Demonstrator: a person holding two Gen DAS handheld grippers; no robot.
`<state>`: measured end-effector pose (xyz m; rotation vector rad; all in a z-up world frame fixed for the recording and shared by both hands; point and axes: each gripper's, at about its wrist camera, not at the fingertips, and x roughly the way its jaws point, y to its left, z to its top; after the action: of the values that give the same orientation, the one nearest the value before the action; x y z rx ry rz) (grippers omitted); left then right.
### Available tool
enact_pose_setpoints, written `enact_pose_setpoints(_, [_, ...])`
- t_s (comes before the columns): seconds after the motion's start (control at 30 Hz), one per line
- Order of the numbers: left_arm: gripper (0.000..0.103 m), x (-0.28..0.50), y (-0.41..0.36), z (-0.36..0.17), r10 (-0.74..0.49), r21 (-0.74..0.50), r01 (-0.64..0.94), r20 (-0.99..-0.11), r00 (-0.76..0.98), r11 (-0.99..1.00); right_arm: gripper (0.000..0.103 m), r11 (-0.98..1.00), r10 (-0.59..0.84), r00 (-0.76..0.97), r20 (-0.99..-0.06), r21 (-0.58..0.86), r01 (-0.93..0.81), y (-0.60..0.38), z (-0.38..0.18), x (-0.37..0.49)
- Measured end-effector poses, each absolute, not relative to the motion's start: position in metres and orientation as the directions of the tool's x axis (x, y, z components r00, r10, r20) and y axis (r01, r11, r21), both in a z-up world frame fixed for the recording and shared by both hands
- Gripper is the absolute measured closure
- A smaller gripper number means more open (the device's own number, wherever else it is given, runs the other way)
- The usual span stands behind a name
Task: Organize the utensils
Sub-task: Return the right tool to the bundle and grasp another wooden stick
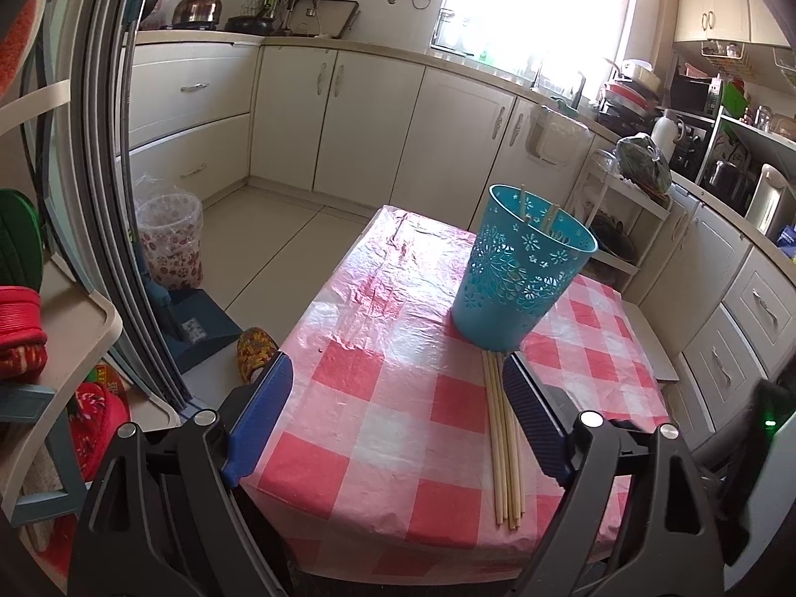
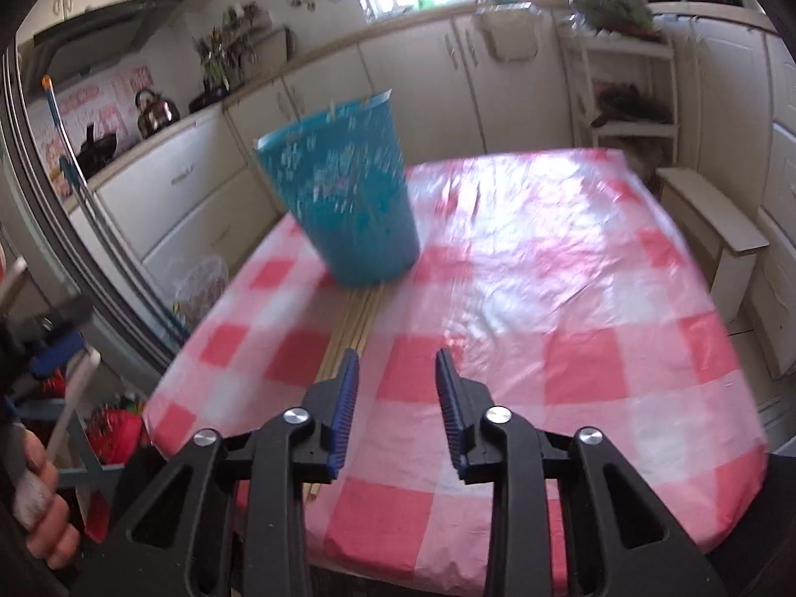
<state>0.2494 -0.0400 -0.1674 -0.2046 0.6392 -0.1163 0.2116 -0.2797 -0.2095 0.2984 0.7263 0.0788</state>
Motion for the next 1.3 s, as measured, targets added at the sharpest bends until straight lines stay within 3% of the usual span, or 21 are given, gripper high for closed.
enact_pose_setpoints(0.2, [0.019,0.241,-0.034,-0.165,-0.159,-0.214,0.040,-0.575,0.803,0.976,0.082,0.947,0.212,0.682,-0.700,0.319,0.033,-0.260,-0.231,0.264])
enact_pose_setpoints(0.67, [0.019,0.250,-0.019,-0.185,-0.145,-0.231,-0.002,-0.618,0.773,0.973,0.090,0.986,0.094,0.612,-0.785,0.159,0.052,-0.231,-0.256,0.314])
enact_pose_setpoints(1.3, [0.019,0.262,-0.064,-0.196,-0.143,-0.133,0.071,-0.679,0.720,0.989,0.097,0.988,0.067,0.611,-0.789,0.138,0.070,-0.285,-0.258,0.243])
